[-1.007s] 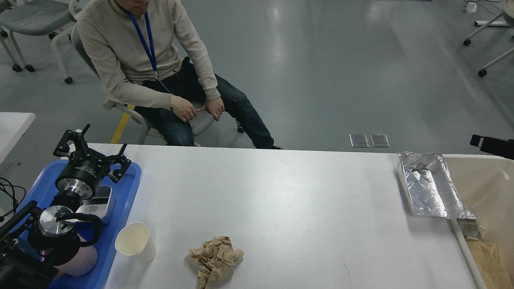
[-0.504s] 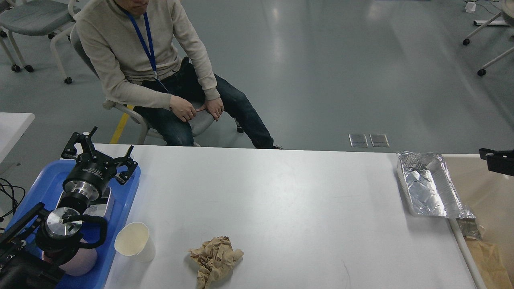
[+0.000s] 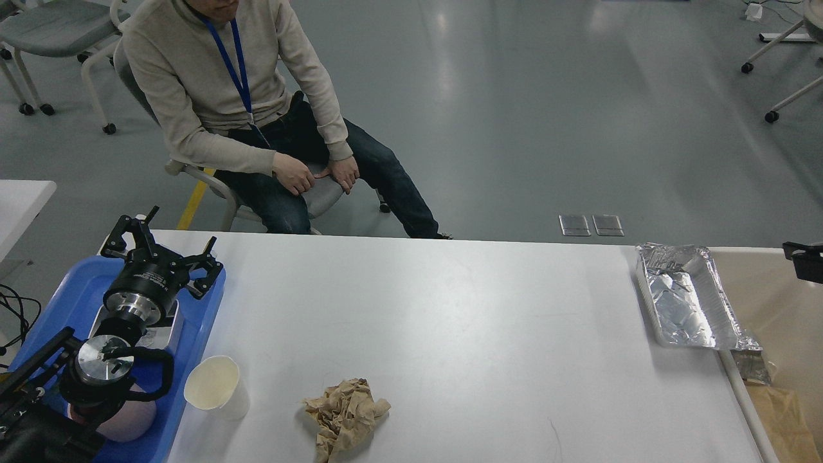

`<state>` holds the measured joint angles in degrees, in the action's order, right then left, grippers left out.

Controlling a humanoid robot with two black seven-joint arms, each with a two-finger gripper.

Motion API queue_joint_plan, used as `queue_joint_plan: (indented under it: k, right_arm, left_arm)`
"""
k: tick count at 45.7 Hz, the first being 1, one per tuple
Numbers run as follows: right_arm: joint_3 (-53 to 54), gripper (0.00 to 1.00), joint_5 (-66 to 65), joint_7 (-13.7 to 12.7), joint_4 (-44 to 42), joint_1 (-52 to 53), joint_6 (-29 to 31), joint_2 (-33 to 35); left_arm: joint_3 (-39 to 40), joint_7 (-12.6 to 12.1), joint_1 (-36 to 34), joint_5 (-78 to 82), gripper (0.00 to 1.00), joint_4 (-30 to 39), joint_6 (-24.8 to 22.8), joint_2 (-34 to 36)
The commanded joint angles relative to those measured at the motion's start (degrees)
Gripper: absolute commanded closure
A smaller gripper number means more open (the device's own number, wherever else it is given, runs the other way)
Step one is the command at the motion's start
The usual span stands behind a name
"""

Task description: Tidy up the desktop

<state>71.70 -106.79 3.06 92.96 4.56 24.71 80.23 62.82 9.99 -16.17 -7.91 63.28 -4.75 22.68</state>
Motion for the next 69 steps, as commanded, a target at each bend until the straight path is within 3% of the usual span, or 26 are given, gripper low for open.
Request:
queue_joint_plan:
  k: [1,23,35,39,51,69]
  right_arm:
    - [-2.1,0.0,1.2,-0.1,-3.7,0.0,0.2,-3.9]
    - [-2.5,0.0,25.1,-1.8,-19.2,0.4,1.2,-23.2]
    - [-3.2,0.0,37.9,-10.7,-21.3,-0.8,1.0,-28.1]
    - [-3.1,0.0,38.9,-12.3,-22.7,-0.7,0.7,-29.3]
    - [-3.1,0.0,45.6,-12.5,-34.5,0.7,0.2,-37.7]
    - [-1.8,0.0,46.0,-11.8,-41.1,5.0,-1.6,-44.4]
  left_arm:
    - [-0.1,0.1,0.1,0.0,0.04,0.0,0.0,0.0]
    - [-0.3,0.2,0.9,0.0,0.04,0.0,0.4,0.3]
    - [-0.2,-0.1,1.4,0.0,0.04,0.0,0.6,0.7]
    - [-0.3,-0.1,1.4,0.0,0.04,0.0,0.6,0.7]
    - [-0.4,-0.1,1.5,0.0,0.04,0.0,0.6,1.0]
    - [-0.5,-0.1,1.7,0.4,0.04,0.0,0.6,1.1]
